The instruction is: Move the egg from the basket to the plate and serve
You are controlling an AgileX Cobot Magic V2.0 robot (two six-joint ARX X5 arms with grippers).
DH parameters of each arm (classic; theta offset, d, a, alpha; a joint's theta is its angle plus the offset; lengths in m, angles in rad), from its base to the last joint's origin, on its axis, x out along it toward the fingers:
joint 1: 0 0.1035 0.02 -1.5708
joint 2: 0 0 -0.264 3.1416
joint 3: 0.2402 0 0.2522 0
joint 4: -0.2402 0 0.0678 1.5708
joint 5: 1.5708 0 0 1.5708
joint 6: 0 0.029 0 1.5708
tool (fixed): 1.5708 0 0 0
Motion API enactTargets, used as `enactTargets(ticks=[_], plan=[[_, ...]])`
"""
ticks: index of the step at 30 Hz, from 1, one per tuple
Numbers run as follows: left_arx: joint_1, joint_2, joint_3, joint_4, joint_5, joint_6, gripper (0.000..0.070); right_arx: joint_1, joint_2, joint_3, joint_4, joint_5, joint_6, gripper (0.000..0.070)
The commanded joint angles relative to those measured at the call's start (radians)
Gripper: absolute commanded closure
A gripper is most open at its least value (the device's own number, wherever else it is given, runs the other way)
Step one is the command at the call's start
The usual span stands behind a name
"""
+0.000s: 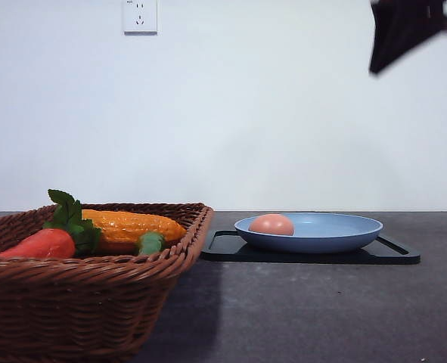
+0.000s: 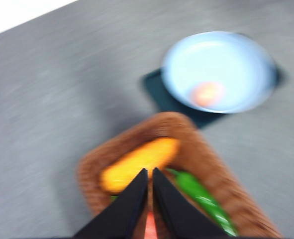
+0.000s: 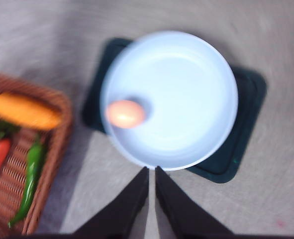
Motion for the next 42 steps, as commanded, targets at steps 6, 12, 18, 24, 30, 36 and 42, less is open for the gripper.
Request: enactTargets(ticks=[6, 12, 18, 24, 30, 36, 42], plan=[[0.171, 0.003, -0.035, 0.081, 0.086, 0.011, 0.0700, 0.144, -0.166, -0.055, 0.042, 0.235, -0.026, 0.0700], [0.252, -0.056, -0.188, 0.223, 0.138, -0.059, 0.0700, 0.268, -0.371, -0.285, 0.247, 0.380, -0.023, 0.0700], [0.237, -0.189, -0.382, 0.405, 0.150, -0.131, 0.0700, 0.348, -0.573, -0.655, 0.585, 0.417, 0.026, 0.0700], [0.168, -0.351, -0.541, 0.469, 0.150, -0.175, 0.0700, 0.376, -0.726, -1.004, 0.881, 0.455, 0.122, 0.0700], [0.094, -0.481, -0.680, 0.523, 0.142, -0.220, 0.0700, 0.383, -0.762, -1.199, 1.068, 0.454, 0.177, 0.0700], [0.073, -0.508, -0.723, 0.525, 0.132, -0.228, 0.0700, 0.383, -0.744, -1.230, 1.073, 0.454, 0.177, 0.0700], [0.072, -0.503, -0.723, 0.525, 0.131, -0.226, 0.0700, 0.380, -0.747, -1.229, 1.074, 0.455, 0.176, 0.0700]])
